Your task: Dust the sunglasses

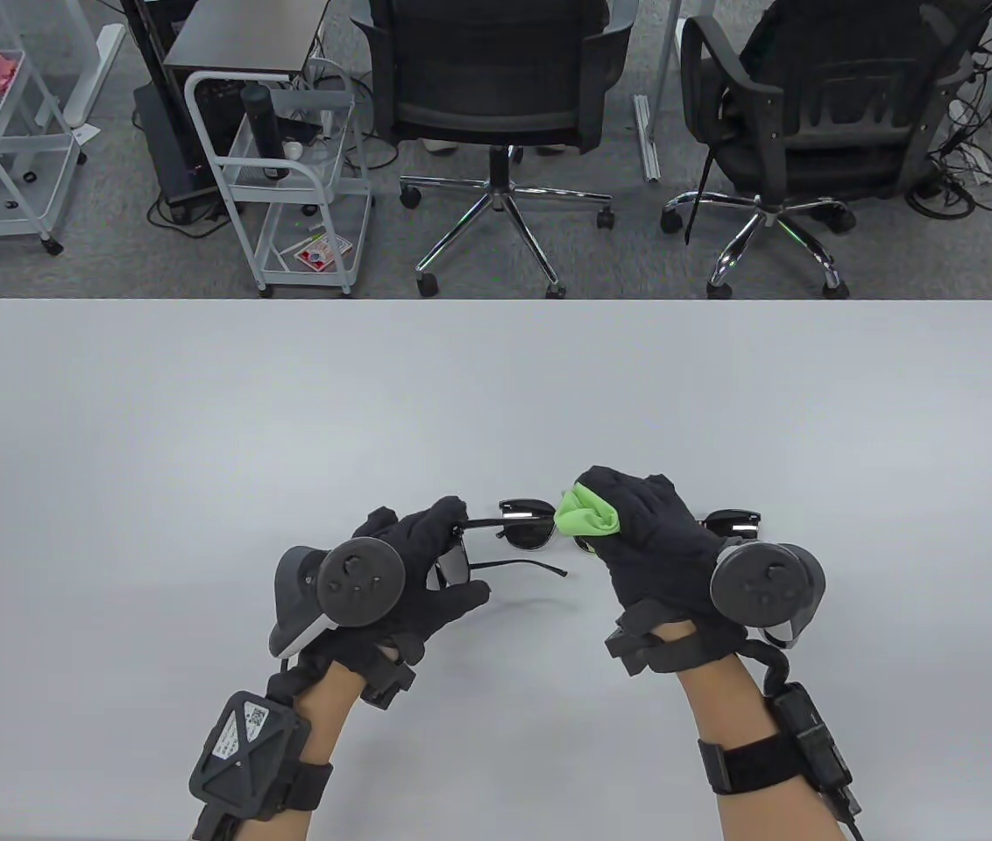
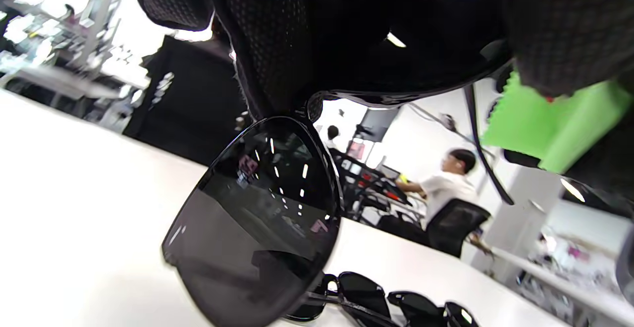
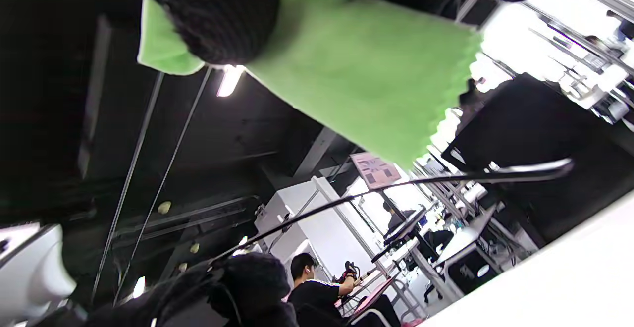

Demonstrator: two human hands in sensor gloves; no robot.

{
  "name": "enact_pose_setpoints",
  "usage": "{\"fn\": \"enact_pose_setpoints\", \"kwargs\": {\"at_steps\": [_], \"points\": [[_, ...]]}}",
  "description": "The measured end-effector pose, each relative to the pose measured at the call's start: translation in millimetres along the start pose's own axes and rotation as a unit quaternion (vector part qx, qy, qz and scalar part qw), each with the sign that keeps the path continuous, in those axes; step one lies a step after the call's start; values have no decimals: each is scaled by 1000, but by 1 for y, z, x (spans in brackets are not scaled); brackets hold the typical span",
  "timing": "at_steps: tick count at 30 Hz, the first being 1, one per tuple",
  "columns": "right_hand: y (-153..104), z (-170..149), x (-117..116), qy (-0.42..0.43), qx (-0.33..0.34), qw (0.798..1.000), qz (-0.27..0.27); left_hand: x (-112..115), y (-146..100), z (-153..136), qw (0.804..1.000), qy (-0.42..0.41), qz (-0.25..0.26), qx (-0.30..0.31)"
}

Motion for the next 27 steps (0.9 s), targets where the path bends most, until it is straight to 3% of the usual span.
{"fn": "enact_pose_setpoints", "kwargs": {"at_steps": [2,6,14,19,22,25,27], "points": [[0,12,-8,-22,33,999,15,2,0,-13,997,-60,-7,-40],[-5,36,-41,-87,89,989,82,13,-1,-38,974,-192,-42,-111],[-24,43,-106,-181,133,949,222,20,-2,-52,941,-303,-64,-135],[-31,45,-126,-183,152,921,308,18,-2,-56,941,-304,-55,-137],[-36,40,-136,-172,134,899,380,16,-3,-62,930,-337,-42,-141],[-39,38,-140,-148,115,886,423,16,-2,-62,934,-327,-41,-138],[-39,37,-139,-119,93,890,431,15,-2,-60,937,-320,-42,-132]]}}
Point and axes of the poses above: the tracker on the back of each hand, its own z axis roughly to the thumb side, its own y axis roughly from the wrist to the fingertips, x = y × z, the point moved 4 cm from there along y, roughly from the wrist to the fingertips, and after that the axes turned 2 degrees about -z, right-handed, at the moved point
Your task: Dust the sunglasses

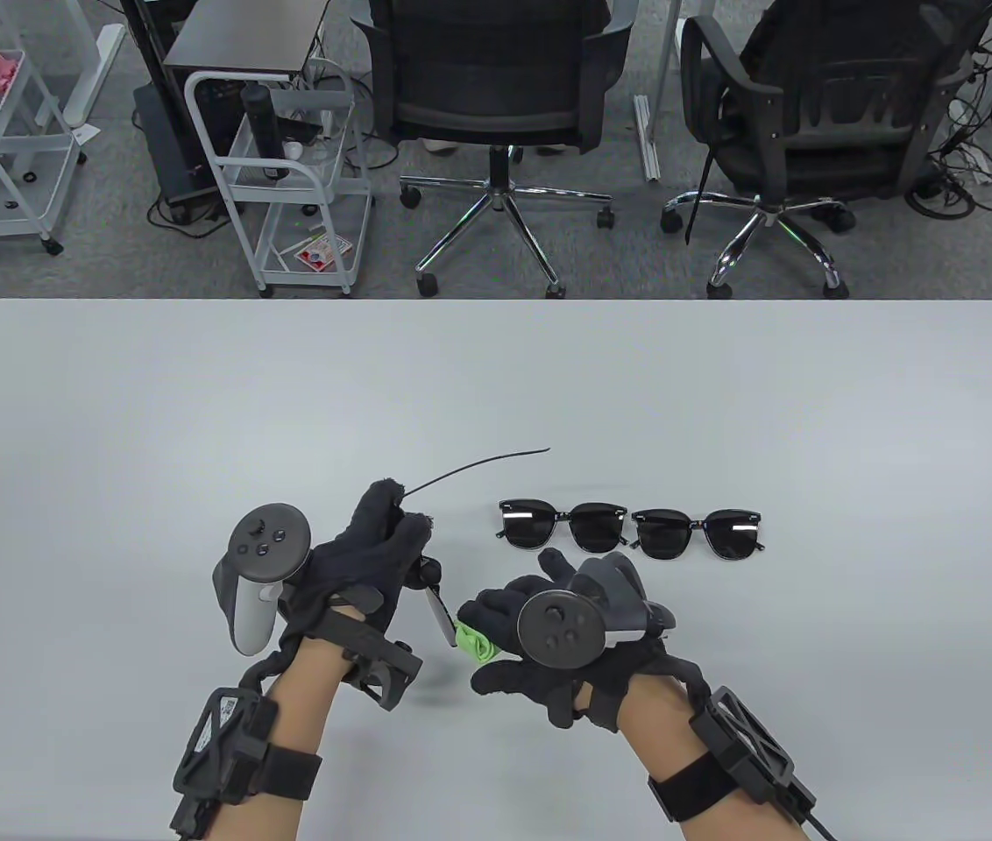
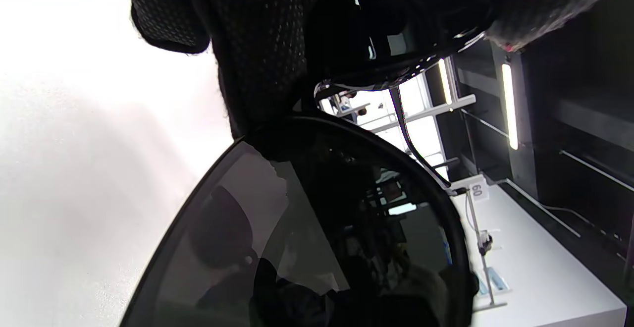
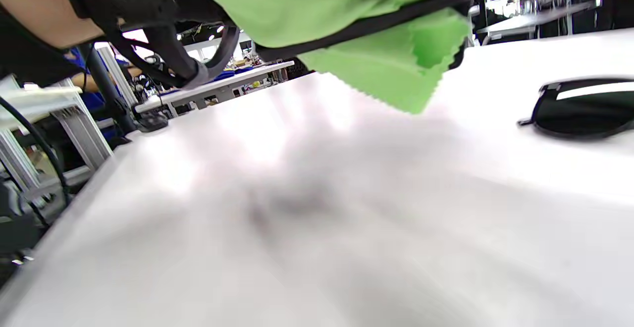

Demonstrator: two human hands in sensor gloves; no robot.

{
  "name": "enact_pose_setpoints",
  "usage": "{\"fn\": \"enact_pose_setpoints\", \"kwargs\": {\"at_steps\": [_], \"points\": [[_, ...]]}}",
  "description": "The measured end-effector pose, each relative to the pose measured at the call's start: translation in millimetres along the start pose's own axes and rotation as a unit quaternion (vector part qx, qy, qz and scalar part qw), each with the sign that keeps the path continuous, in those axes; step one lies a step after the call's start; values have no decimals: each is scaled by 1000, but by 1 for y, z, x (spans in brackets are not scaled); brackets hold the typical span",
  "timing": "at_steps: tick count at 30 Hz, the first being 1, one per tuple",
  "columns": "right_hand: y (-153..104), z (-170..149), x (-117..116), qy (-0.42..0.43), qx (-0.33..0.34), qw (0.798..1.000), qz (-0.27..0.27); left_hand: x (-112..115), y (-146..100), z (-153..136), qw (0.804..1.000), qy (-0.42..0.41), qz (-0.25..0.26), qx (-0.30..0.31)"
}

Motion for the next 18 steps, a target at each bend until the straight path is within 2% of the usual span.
{"fn": "enact_pose_setpoints", "kwargs": {"at_steps": [2,4,5,8,12,18], "points": [[-1,-1,7,50,-10,997,-49,3,-1,4,1000,5,-4,9],[-1,-2,12,42,-23,995,-83,5,-2,9,1000,7,-6,19],[-1,-1,13,28,-27,996,-81,5,-3,11,1000,10,-4,24],[1,4,12,-42,-34,996,-66,6,-4,15,999,28,-2,34],[4,15,8,-134,-28,988,-65,6,-3,11,1000,-7,-7,23],[5,43,5,-265,43,958,-105,3,0,-4,998,-65,-6,-6]]}}
Point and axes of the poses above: the tracker on the back of each hand, its own z axis roughly to the thumb side, its own y axis roughly from the wrist to the fingertips, x = y × z, the point moved 4 cm from there along y, roughly from the wrist to the fingertips, and after that the axes turned 2 degrees about -z, right-handed, at the moved point
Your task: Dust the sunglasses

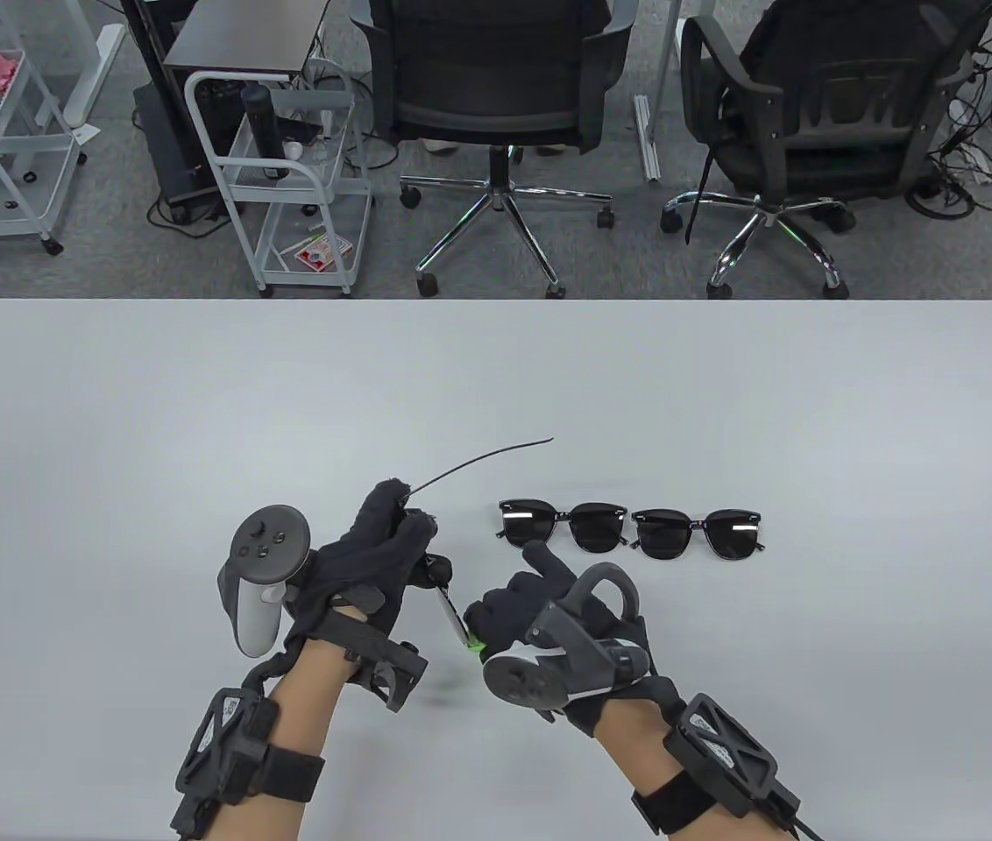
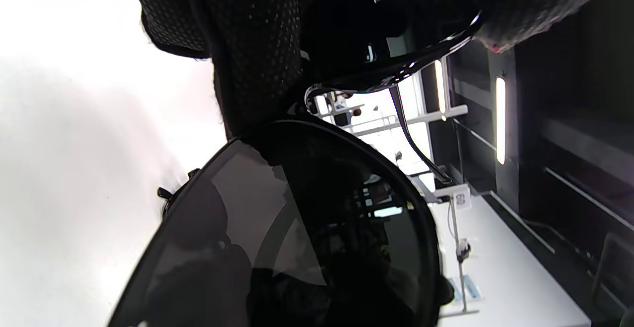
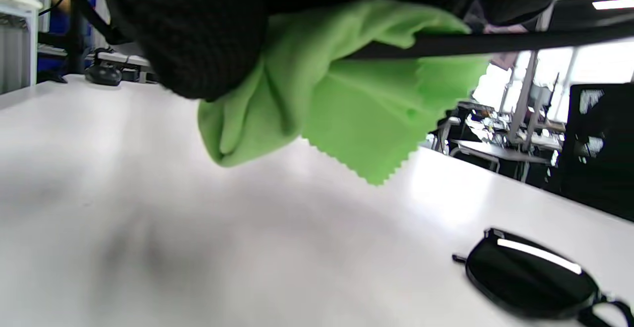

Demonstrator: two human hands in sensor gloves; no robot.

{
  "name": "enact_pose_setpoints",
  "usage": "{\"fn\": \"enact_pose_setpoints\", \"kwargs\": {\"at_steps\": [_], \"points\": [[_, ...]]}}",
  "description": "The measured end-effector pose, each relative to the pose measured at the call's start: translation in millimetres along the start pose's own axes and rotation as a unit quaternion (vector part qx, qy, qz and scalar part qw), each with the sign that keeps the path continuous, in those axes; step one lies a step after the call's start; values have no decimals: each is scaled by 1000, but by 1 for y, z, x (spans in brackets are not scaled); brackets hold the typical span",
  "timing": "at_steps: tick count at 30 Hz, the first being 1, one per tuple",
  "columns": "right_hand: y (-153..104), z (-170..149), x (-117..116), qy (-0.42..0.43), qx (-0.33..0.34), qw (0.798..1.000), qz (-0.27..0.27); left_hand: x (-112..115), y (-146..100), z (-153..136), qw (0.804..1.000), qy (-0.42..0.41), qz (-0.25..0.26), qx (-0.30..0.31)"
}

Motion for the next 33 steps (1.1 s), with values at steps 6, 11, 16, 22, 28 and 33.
{"fn": "enact_pose_setpoints", "kwargs": {"at_steps": [6,11,16,22,28,33], "points": [[-3,4,8,-40,27,999,-20,4,3,-10,998,-54,-26,-15],[-4,-9,9,-43,2,999,-24,41,5,-14,987,-29,-157,-29],[-9,-19,8,-38,-22,999,-32,65,3,-8,981,45,-184,-28],[-1,-26,4,-35,-49,998,-17,49,7,-4,989,67,-129,-31],[-9,-55,-5,-73,-94,992,36,28,8,-5,991,85,-101,-37],[-20,-76,-12,-93,-124,986,62,19,9,-7,990,85,-101,-42]]}}
Point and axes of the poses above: the tracker on the back of each hand, its own z axis roughly to the thumb side, its own y axis roughly from the wrist to the fingertips, x = y × z, the point moved 4 cm from there along y, roughly from the wrist to the fingertips, and after that the axes turned 2 degrees about -z, right-handed, at the moved point
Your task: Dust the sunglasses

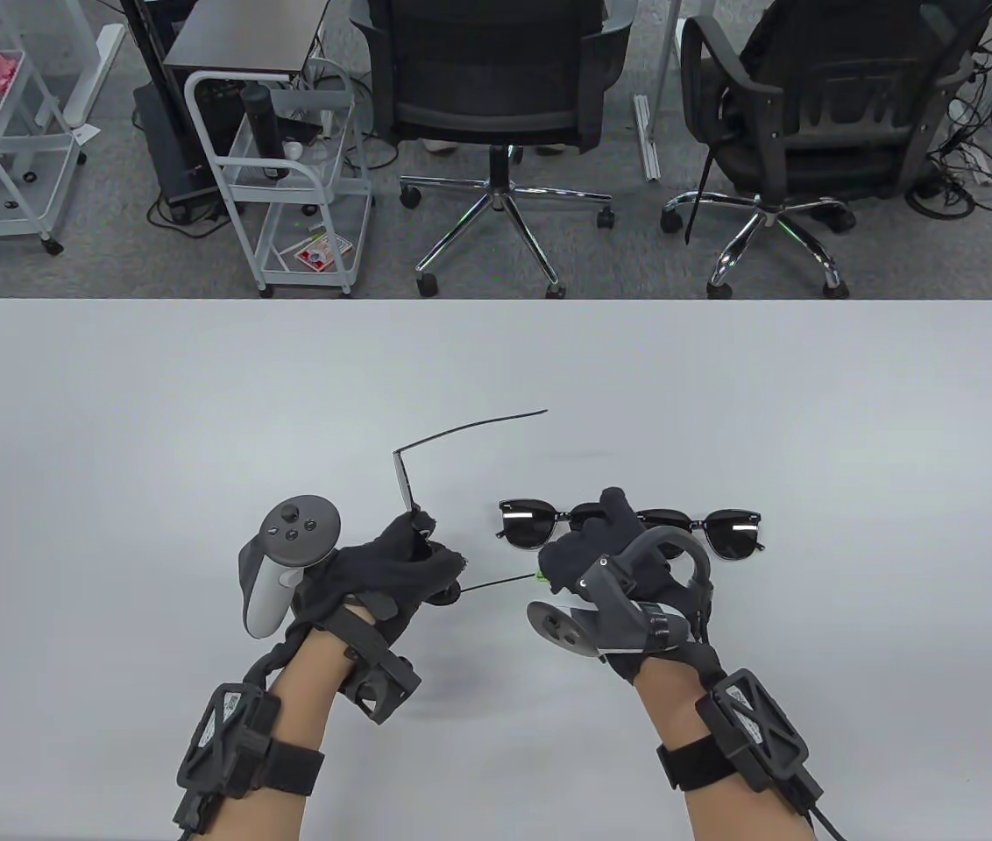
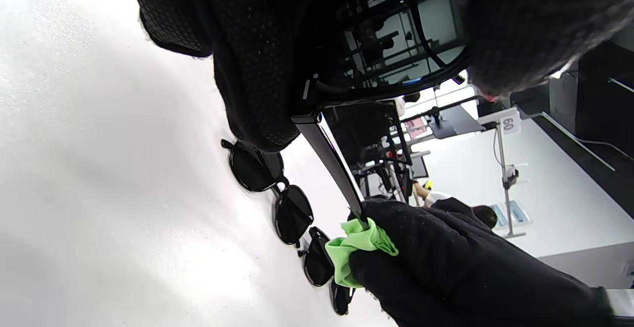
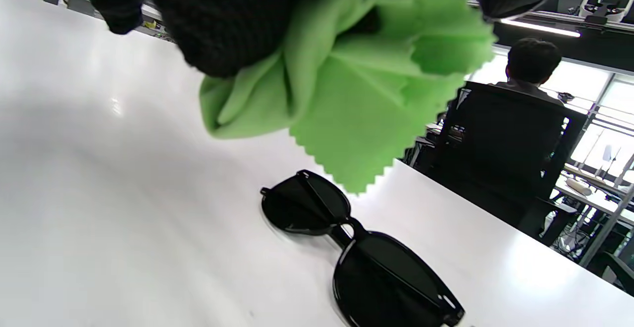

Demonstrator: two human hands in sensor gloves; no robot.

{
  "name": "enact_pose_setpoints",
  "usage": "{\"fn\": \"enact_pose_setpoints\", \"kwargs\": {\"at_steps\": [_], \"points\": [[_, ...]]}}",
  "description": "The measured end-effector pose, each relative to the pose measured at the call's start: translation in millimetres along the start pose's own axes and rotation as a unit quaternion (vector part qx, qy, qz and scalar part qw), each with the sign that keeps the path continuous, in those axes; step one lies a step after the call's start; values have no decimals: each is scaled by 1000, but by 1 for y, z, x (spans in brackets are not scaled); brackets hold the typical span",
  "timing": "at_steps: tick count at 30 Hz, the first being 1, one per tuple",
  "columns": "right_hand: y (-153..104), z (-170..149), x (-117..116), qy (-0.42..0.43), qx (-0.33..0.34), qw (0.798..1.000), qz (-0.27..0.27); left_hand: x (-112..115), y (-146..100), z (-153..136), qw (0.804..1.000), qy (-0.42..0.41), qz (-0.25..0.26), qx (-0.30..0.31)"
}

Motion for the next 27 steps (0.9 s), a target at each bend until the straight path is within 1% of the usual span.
{"fn": "enact_pose_setpoints", "kwargs": {"at_steps": [1,4,5,7,11,12,15,17,18,19,21,23,25,27], "points": [[0,1,-1,5,0,1000,-1,2,0,0,1000,1,-3,-2],[1,8,3,-39,13,999,-2,4,1,-2,1000,1,-11,-6],[1,10,3,-35,18,999,-3,5,2,-3,1000,-3,-12,-8],[0,14,3,-23,29,999,-4,10,3,-5,999,-10,-32,-14],[0,32,17,4,57,997,-50,24,7,-2,998,-27,-54,-10],[0,40,24,11,67,995,-70,28,7,-1,997,-47,-62,-5],[0,58,36,13,93,990,-106,36,7,1,993,-91,-77,9],[0,62,36,0,99,989,-110,34,6,2,993,-87,-75,9],[-1,62,35,-11,101,988,-112,34,7,1,993,-79,-82,12],[-1,59,35,10,97,988,-117,33,7,0,992,-89,-87,13],[0,55,35,39,90,990,-102,33,7,0,992,-94,-87,12],[0,50,39,6,86,991,-107,30,6,6,993,-89,-73,18],[2,42,36,17,69,993,-96,25,6,8,996,-68,-58,18],[2,32,31,25,53,994,-89,20,5,4,996,-69,-52,13]]}}
Point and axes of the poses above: the tracker on the back of each hand, its own z axis roughly to the thumb side, its own y axis roughly from the wrist to the fingertips, x = y × z, the point moved 4 cm from there along y, roughly from the wrist to the fingertips, and after that the axes turned 2 degrees about -z, right-handed, at the moved point
